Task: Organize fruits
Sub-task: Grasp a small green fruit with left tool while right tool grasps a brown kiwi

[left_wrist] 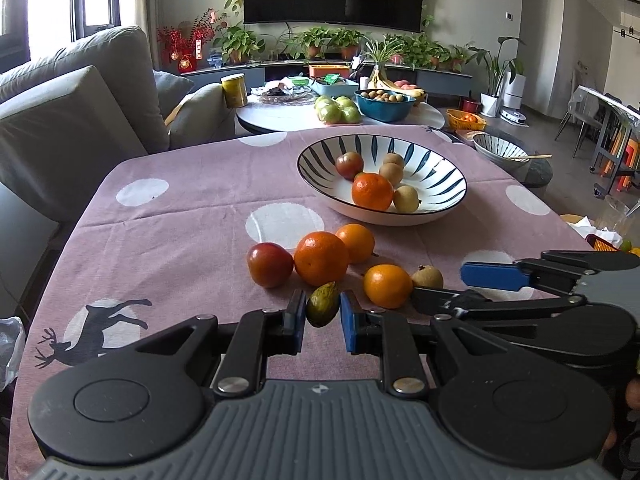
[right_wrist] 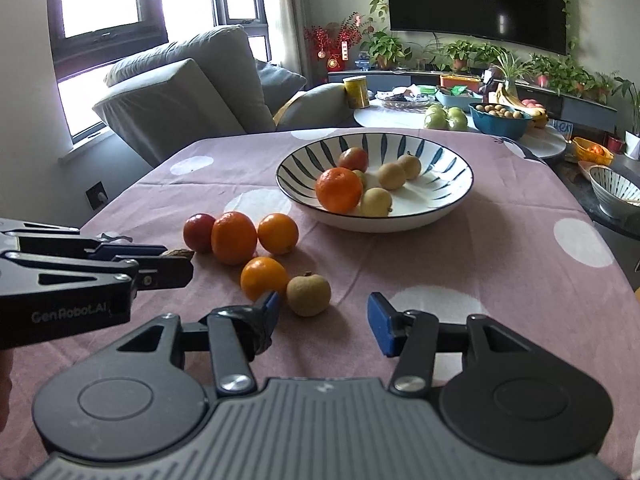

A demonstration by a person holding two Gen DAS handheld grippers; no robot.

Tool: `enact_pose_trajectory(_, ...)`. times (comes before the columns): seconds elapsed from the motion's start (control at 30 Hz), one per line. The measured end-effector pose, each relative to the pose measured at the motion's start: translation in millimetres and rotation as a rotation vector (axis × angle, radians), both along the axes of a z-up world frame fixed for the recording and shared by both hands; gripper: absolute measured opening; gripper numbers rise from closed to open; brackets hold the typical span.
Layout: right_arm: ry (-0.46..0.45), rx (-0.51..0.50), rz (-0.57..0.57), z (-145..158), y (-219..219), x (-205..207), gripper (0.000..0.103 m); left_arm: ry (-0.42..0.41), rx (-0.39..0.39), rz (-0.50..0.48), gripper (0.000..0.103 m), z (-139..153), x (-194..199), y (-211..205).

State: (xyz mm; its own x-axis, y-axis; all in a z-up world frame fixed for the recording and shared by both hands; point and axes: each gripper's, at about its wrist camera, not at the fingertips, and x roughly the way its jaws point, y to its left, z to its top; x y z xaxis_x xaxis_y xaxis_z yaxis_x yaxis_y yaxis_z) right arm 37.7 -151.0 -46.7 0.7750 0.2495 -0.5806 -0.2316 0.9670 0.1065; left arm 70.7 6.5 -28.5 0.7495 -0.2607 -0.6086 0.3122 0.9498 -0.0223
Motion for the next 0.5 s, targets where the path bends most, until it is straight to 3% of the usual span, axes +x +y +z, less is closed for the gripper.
enact_pose_trajectory(0.1, -0.004, -0.016, 0.003, -0.9, 3.3, 3.7, 0.015, 0.001, -0.004, 0.0, 0.018, -0.6, 0.7, 1.3)
enact_pose_trajectory(0.27, 0.008, -0.008, 0.011, -2.8, 5.7, 9.8, 0.0, 0.009, -0.005, 0.007, 0.018, -2.7, 3.8, 2.8)
enact_pose_trajectory(0.5, 0.003, 0.024, 0.01, -0.8, 3.4, 8.6, 0.0, 0.004, -0.006, 0.012, 0.018, 0.2, 2.9, 3.0)
